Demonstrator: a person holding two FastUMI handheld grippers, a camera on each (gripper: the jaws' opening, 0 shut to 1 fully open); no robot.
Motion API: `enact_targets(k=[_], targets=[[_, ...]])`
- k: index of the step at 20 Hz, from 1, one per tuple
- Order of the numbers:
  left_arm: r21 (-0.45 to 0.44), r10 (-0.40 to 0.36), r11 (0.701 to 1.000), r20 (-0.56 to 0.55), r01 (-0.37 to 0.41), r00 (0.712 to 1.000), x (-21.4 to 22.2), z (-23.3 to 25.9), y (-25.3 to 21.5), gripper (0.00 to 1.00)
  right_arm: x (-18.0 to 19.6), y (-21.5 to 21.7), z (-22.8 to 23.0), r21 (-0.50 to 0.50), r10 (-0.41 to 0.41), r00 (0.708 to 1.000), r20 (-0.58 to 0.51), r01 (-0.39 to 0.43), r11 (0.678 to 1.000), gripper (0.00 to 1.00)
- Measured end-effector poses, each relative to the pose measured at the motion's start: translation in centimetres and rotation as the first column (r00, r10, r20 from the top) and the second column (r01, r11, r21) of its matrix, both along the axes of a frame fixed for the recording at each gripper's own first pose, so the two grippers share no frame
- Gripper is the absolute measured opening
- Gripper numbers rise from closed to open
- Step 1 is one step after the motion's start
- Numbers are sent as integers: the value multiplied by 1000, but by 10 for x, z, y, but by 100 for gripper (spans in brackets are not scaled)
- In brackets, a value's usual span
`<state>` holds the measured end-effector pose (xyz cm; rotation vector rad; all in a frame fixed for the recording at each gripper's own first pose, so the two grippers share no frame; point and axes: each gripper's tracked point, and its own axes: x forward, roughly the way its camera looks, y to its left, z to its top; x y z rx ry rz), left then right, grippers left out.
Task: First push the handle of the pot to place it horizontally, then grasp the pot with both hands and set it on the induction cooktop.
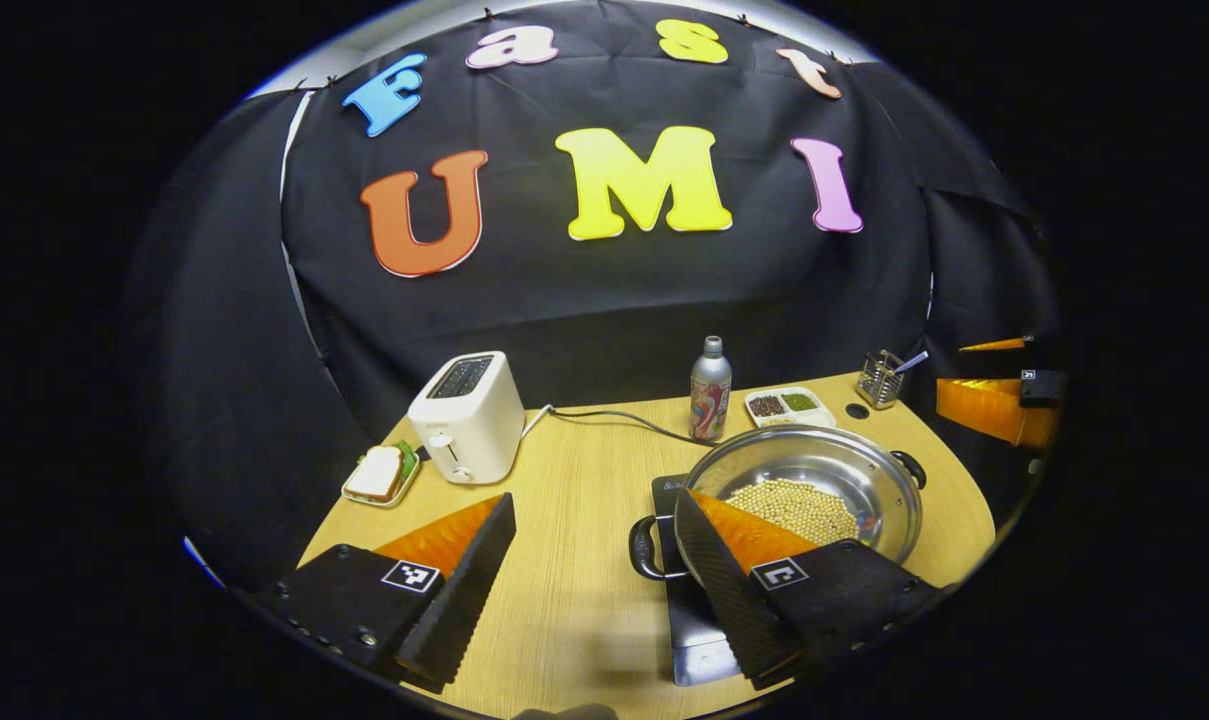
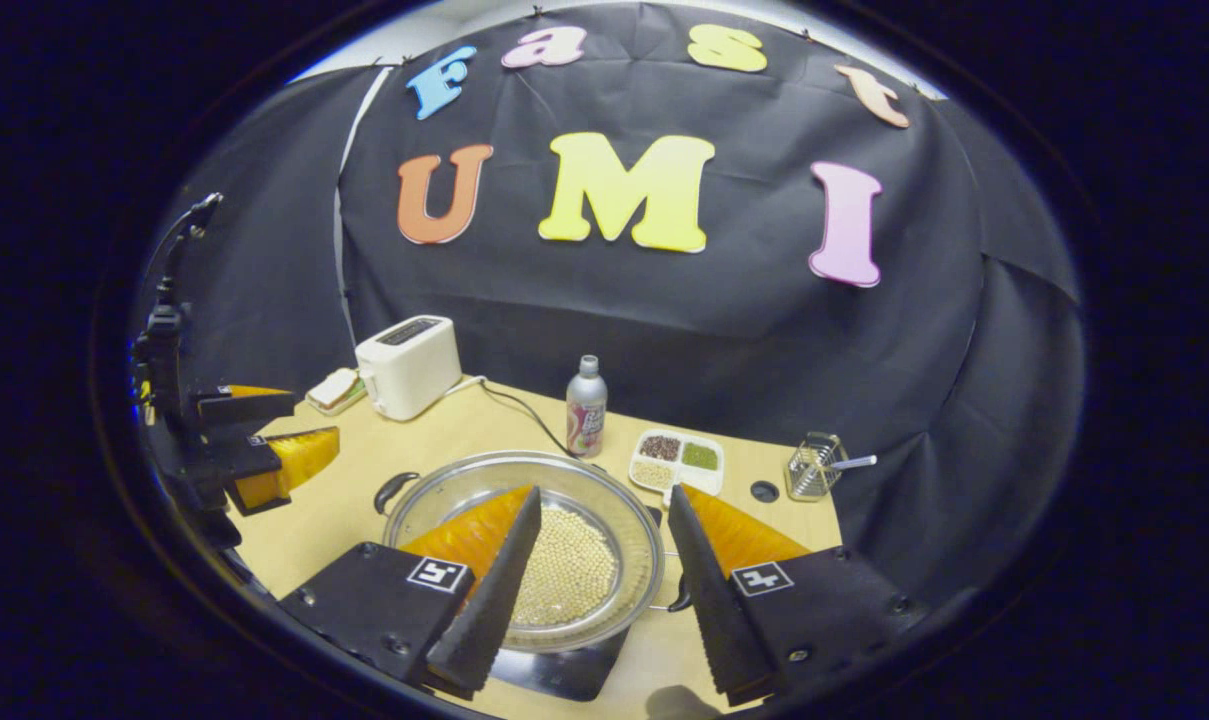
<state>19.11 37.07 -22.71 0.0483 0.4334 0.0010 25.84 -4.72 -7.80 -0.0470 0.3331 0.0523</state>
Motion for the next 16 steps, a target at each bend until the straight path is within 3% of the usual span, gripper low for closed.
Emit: enact_targets(k=[4,5,7,12,16], targets=[[-17,1,1000,90,1,996,-46,43,16,97,-46,15,37,29,-14,996,84,11,1000,92],[-38,12,999,101,-8,995,-59,51,22,97,-59,19,45,27,-18,995,100,15,1000,100],[-71,33,997,135,-23,990,-81,70,36,97,-81,26,63,32,-33,989,141,29,999,100],[-33,71,997,254,-65,964,-146,123,83,96,-139,37,94,50,-79,972,221,69,996,100],[-70,91,995,306,-73,948,-190,151,100,97,-186,34,118,80,-127,950,287,108,991,100]])
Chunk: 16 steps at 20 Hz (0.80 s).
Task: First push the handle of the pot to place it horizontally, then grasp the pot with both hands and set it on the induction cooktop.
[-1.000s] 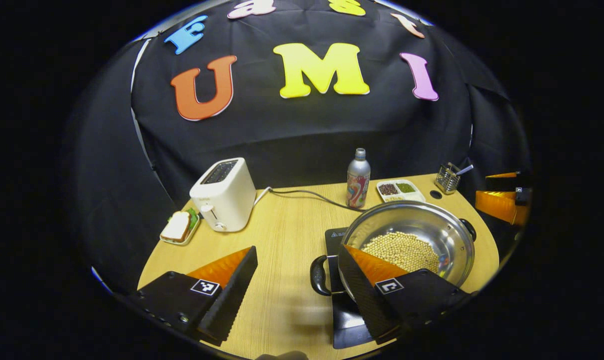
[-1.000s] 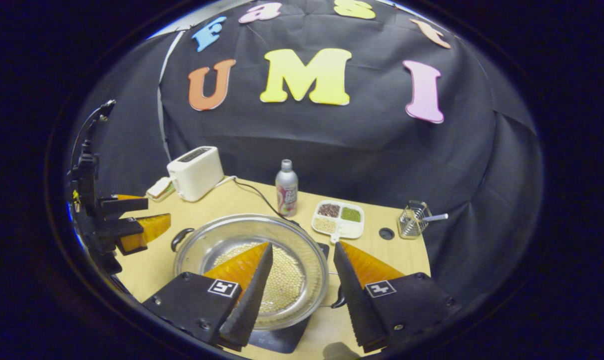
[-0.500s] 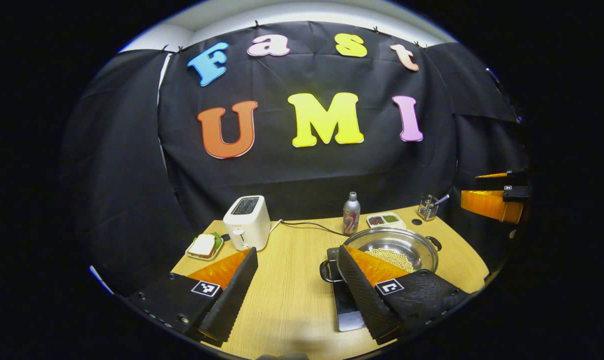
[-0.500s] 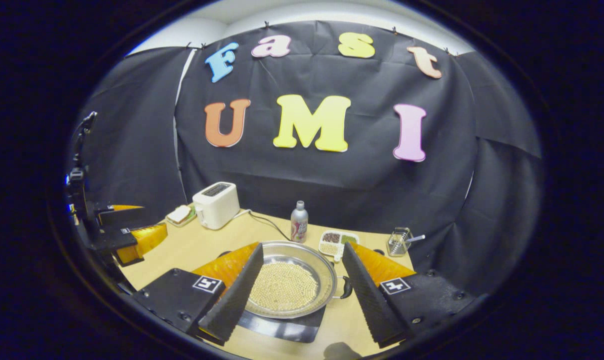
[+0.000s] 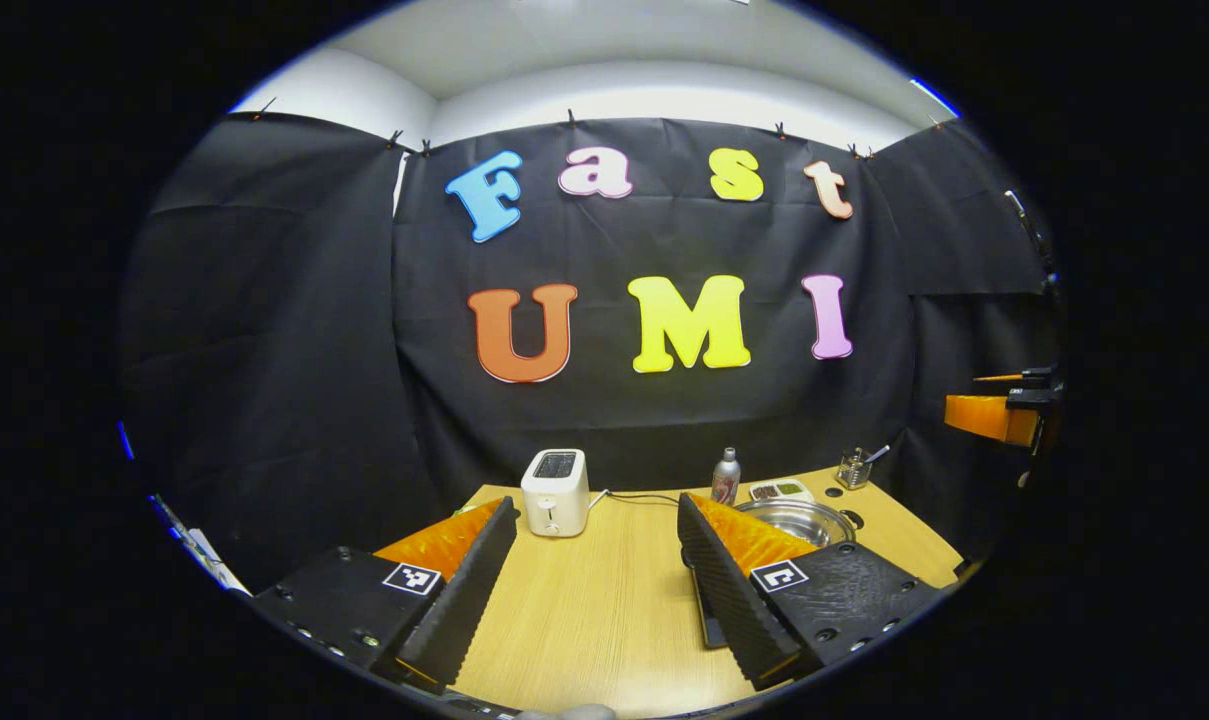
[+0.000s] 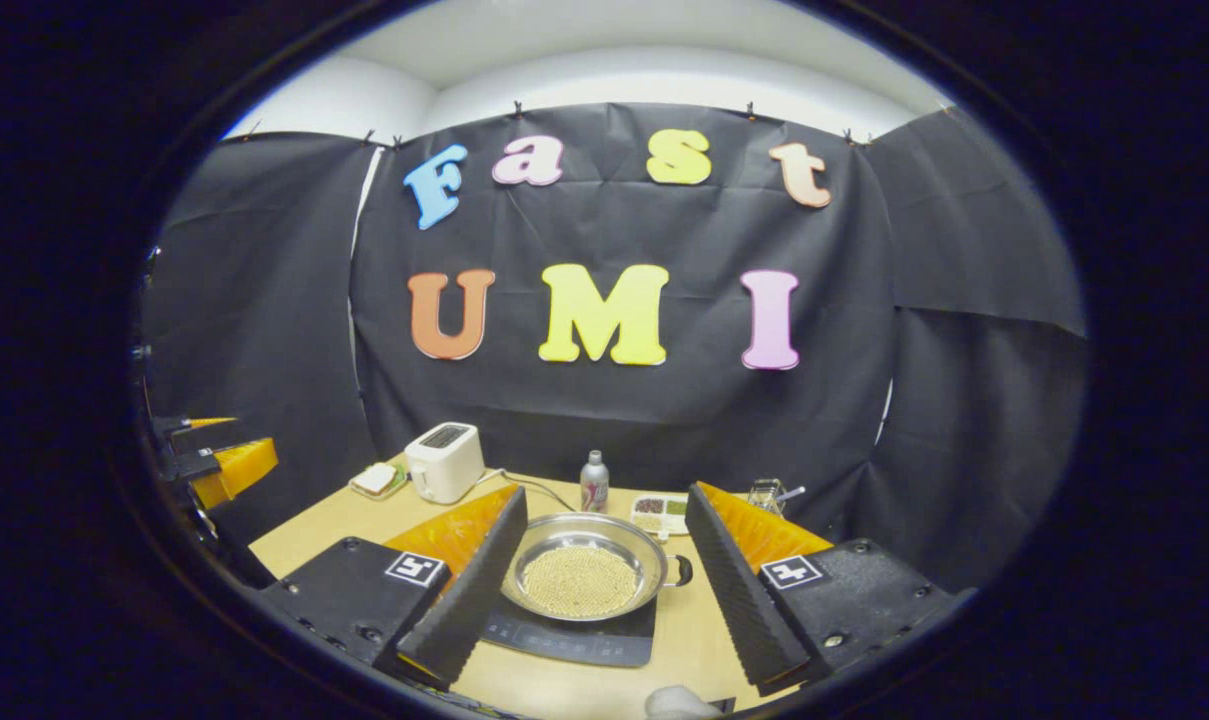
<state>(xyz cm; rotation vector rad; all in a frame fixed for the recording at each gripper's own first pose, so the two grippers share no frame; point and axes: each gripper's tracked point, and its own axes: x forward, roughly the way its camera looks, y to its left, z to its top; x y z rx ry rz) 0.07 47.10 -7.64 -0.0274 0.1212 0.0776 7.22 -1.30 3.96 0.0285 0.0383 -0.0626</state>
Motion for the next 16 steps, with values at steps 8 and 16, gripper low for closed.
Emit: enact_targets(k=[8,16], targets=[[-64,-42,997,73,47,996,-55,36,-4,96,-82,-18,20,40,-104,991,89,101,994,100],[-55,-2,998,85,7,996,-86,45,-18,97,-116,-45,16,81,-118,988,98,110,991,100]])
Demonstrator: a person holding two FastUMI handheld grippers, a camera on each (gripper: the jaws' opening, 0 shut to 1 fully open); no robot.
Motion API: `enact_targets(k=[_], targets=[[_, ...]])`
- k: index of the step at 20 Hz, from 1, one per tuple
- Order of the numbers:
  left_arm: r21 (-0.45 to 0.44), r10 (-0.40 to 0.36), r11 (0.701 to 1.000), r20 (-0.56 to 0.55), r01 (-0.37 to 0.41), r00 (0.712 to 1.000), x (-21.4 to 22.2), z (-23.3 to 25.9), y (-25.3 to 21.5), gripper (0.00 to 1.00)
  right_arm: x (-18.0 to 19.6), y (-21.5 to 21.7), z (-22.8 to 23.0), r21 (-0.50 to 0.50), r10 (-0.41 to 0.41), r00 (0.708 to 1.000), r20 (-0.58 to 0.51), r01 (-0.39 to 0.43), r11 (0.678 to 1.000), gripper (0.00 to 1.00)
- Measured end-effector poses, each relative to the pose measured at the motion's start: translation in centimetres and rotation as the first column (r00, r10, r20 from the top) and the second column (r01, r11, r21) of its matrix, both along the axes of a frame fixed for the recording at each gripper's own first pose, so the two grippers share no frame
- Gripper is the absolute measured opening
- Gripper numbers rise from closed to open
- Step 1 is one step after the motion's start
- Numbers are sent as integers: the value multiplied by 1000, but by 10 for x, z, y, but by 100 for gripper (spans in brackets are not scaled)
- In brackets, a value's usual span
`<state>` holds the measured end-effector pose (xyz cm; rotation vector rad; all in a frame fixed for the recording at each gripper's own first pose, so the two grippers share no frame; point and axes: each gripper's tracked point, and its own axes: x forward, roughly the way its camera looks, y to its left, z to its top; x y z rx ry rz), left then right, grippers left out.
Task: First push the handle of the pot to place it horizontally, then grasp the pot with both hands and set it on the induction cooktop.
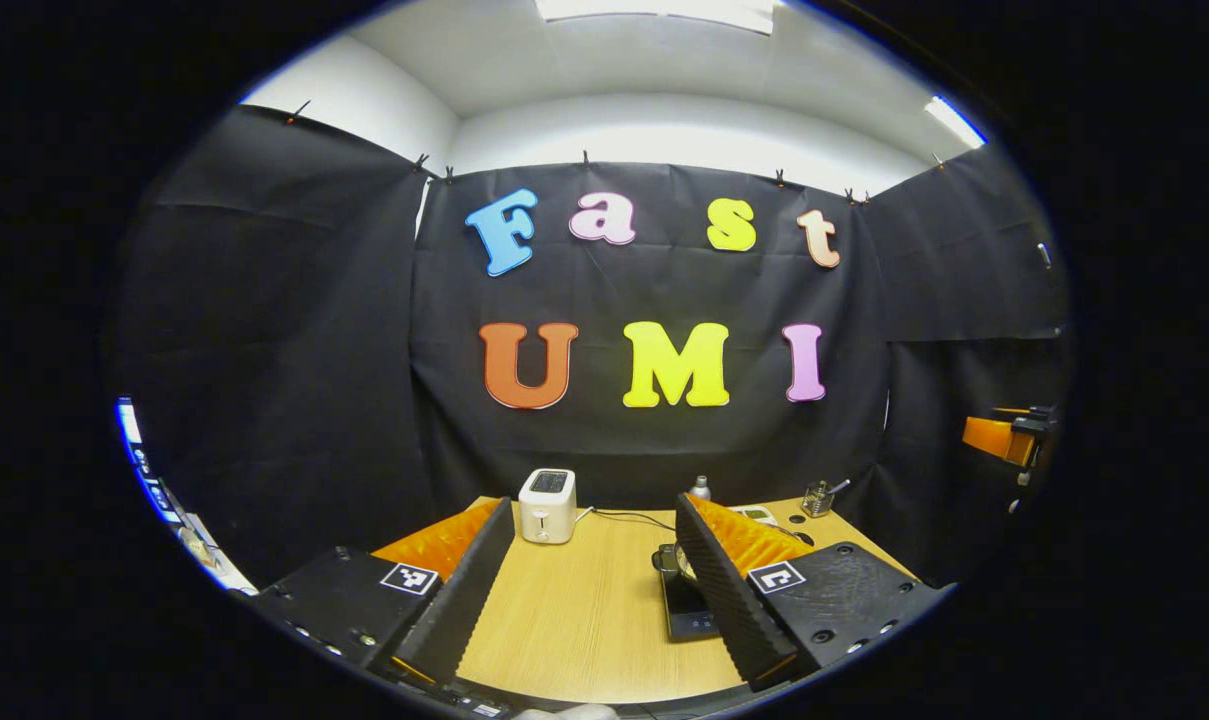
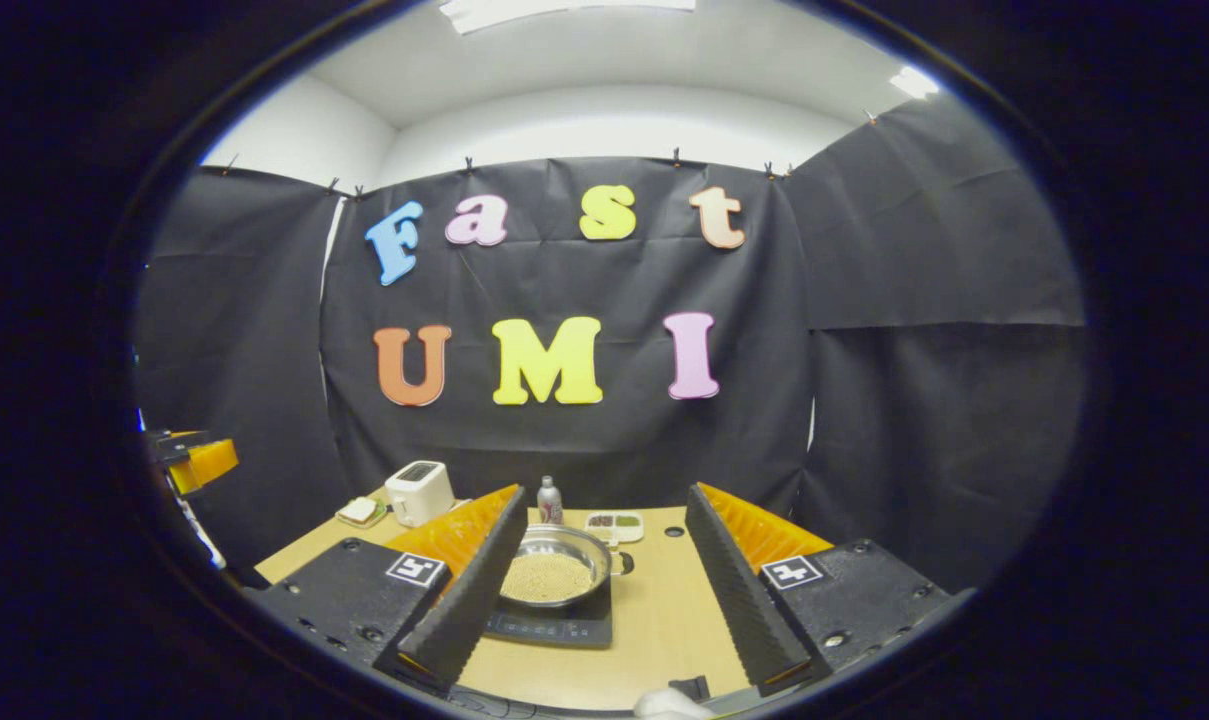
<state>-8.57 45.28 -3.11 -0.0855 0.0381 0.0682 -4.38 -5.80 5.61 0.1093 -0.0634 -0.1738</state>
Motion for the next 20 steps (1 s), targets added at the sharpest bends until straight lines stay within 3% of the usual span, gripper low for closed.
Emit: enact_targets(k=[14,20], targets=[[22,1,1000,21,-2,1000,-10,26,-37,96,-1,-13,23,-42,51,999,17,-50,998,100],[21,13,1000,39,-14,999,-12,32,-28,96,-3,-9,32,-47,55,997,47,-52,998,100]])
